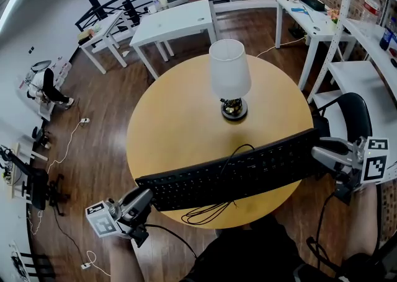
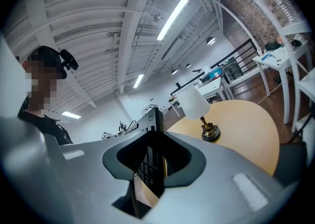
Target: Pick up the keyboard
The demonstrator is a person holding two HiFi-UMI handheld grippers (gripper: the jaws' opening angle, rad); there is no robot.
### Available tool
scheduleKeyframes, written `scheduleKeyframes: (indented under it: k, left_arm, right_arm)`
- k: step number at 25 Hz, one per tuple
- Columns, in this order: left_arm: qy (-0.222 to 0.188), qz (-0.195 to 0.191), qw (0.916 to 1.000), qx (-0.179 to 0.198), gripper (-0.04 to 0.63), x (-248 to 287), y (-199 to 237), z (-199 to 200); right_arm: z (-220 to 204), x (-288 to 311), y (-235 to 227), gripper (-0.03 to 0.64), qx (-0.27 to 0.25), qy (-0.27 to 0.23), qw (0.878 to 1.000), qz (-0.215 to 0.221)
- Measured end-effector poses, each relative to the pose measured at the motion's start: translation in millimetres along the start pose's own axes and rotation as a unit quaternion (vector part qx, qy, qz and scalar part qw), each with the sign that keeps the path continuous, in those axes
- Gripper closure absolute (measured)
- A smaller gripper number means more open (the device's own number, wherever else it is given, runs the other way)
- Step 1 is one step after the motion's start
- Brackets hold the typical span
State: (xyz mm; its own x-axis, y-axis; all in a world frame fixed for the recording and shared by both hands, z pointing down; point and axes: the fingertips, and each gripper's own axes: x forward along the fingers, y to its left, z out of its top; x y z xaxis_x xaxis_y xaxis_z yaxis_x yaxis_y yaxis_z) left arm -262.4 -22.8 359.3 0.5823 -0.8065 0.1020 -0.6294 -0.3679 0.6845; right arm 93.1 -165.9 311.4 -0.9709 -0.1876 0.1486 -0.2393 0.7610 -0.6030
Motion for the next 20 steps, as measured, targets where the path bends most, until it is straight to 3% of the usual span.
scheduleKeyframes:
  k: [20]
  left_arm:
    - [-0.002, 0.006, 0.9999, 0.009, 0.466, -2.7, -1.1, -0.4]
  right_arm:
    - [-2.2, 3.2, -1.6, 0.523, -0.010, 0.004, 1.000, 0.004]
